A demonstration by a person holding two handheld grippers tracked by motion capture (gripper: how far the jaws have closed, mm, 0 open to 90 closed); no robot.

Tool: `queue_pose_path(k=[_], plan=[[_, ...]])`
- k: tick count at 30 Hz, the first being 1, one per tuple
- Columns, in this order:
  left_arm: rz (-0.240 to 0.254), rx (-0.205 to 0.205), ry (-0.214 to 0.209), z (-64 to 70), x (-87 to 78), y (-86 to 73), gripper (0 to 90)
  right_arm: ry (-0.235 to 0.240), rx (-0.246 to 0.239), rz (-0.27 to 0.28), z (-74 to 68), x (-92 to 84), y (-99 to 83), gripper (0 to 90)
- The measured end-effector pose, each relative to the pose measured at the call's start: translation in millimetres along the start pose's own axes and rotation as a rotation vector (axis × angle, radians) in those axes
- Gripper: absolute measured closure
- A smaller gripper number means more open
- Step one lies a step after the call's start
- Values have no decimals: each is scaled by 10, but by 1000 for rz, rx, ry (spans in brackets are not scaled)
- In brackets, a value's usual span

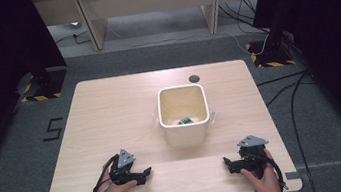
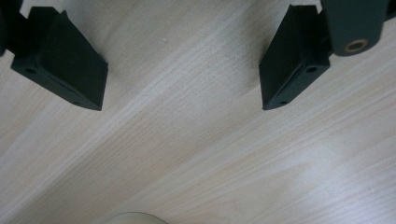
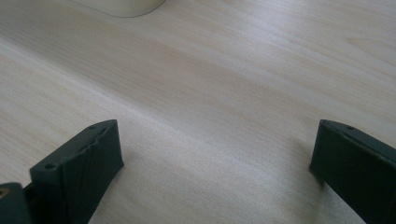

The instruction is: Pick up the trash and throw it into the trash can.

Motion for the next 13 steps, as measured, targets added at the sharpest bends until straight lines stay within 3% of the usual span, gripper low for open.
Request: queue_pose_path(k=[13], plan=[[-1, -18, 19, -2, -8, -15, 138, 0, 0, 1, 0, 1, 0, 20]])
Point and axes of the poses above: each handheld gripper's, and its own axes: x roughly forward along the jaws, y roughly out of its top, z roughly to its right, the point moved 10 cm from there along x, roughly forward along the jaws, and after that the axes turned 9 degrees about -z, right-handed, at the moved point
